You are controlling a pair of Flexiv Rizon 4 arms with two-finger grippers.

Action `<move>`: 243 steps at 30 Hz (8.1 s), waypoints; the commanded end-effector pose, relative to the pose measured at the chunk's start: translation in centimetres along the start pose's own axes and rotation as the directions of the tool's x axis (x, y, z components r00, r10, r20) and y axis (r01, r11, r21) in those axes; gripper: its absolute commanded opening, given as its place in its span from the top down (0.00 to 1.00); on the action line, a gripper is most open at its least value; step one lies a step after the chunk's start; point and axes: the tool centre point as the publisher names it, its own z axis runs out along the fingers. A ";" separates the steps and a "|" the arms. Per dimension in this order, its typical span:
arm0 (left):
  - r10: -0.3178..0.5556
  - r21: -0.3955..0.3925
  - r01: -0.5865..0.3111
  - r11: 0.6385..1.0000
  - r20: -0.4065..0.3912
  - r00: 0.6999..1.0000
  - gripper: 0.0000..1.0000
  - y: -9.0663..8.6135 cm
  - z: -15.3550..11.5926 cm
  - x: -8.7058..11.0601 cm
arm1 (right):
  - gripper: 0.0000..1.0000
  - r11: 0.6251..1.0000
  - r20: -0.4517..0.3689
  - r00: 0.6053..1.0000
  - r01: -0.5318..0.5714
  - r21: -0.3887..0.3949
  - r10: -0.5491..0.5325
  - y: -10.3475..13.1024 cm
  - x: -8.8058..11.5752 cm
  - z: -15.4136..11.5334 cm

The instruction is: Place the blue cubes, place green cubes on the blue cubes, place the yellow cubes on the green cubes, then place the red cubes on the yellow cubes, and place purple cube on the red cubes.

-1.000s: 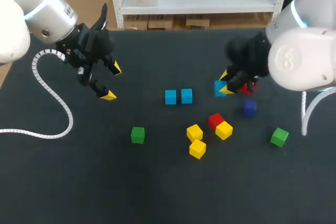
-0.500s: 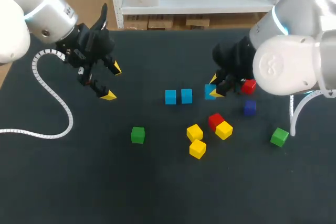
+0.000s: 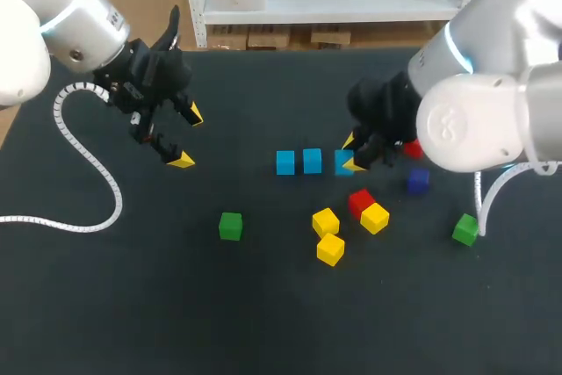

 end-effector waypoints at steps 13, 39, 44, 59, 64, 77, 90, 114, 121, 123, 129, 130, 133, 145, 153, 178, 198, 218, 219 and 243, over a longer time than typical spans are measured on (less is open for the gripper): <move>0.002 0.002 -0.002 1.000 0.001 1.000 0.00 0.2 0.0 0.1 | 1.00 1.000 -0.011 1.000 0.014 -0.008 -0.014 -1.1 -0.2 1.1; 0.002 0.002 -0.002 1.000 0.001 1.000 0.00 0.2 0.0 0.1 | 1.00 1.000 -0.020 1.000 0.006 -0.014 -0.006 -1.8 0.4 1.5; 0.002 0.002 -0.002 1.000 0.001 1.000 0.00 0.2 0.0 0.1 | 1.00 1.000 -0.020 1.000 0.006 -0.017 -0.006 -1.8 0.3 1.5; 0.002 0.002 -0.002 1.000 0.001 1.000 0.00 0.2 0.0 0.1 | 1.00 1.000 -0.024 1.000 0.002 -0.020 -0.003 -1.6 0.4 1.6; 0.002 0.002 -0.002 1.000 0.001 1.000 0.00 0.2 0.0 0.1 | 1.00 1.000 -0.025 1.000 0.002 -0.020 -0.003 -1.6 0.4 1.7; 0.002 0.002 -0.002 1.000 0.001 1.000 0.00 0.2 0.0 0.1 | 0.84 1.000 -0.024 1.000 0.003 -0.024 -0.003 -1.8 0.4 1.9; 0.002 0.002 -0.002 1.000 0.001 1.000 0.00 0.2 0.0 0.1 | 0.67 1.000 -0.026 1.000 0.002 -0.026 -0.002 -1.9 0.4 1.9; 0.002 0.002 -0.002 1.000 0.001 1.000 0.00 0.2 0.0 0.1 | 0.00 1.000 -0.029 1.000 0.001 -0.015 -0.002 -2.4 0.9 1.2; 0.002 0.002 -0.002 1.000 0.001 1.000 0.00 0.2 0.0 0.1 | 0.00 1.000 -0.028 1.000 -0.014 -0.010 0.014 -2.2 1.7 0.3; 0.002 0.002 -0.002 1.000 0.001 1.000 0.00 0.2 0.0 0.1 | 0.00 1.000 -0.026 1.000 -0.016 -0.007 0.016 -2.1 1.9 -0.4; 0.002 0.002 -0.002 1.000 0.001 1.000 0.00 0.2 0.0 0.1 | 0.00 1.000 -0.005 1.000 -0.023 0.010 0.023 -1.9 3.1 -3.6; 0.002 0.002 -0.002 1.000 0.001 1.000 0.00 0.2 0.0 0.1 | 0.00 1.000 0.008 1.000 -0.021 0.006 0.021 -1.7 3.3 -4.2; 0.002 0.002 -0.002 1.000 0.001 1.000 0.00 0.2 0.0 0.1 | 0.00 1.000 0.033 0.999 0.014 -0.014 -0.013 -1.2 3.9 -5.8; 0.002 0.002 -0.002 1.000 0.001 1.000 0.00 0.2 0.0 0.1 | 0.00 0.905 0.339 0.883 0.394 -0.159 -0.324 2.3 6.0 -13.7; 0.002 0.002 -0.002 1.000 0.001 1.000 0.00 0.2 0.0 0.1 | 0.00 0.750 0.361 0.757 0.632 -0.195 -0.544 4.5 10.1 -17.9; 0.002 0.002 -0.002 1.000 0.001 1.000 0.00 0.2 0.0 0.1 | 0.00 0.612 0.282 0.689 0.724 -0.319 -0.668 9.6 14.4 -12.4; 0.002 0.002 -0.002 1.000 0.001 1.000 0.00 0.2 0.0 0.1 | 0.00 0.570 0.256 0.680 0.723 -0.391 -0.687 11.0 15.4 -9.7; 0.002 0.002 -0.002 1.000 0.001 1.000 0.00 0.2 0.0 0.1 | 0.41 0.543 0.220 0.681 0.704 -0.457 -0.698 11.1 15.3 -9.2; 0.002 0.002 -0.002 1.000 0.001 1.000 0.00 0.2 0.0 0.1 | 0.50 0.542 0.220 0.681 0.704 -0.459 -0.698 11.1 15.3 -9.2; 0.002 0.002 -0.002 1.000 0.001 1.000 0.00 0.2 0.0 0.1 | 1.00 0.864 -0.049 0.914 0.361 -0.351 -0.402 8.4 11.8 -11.8</move>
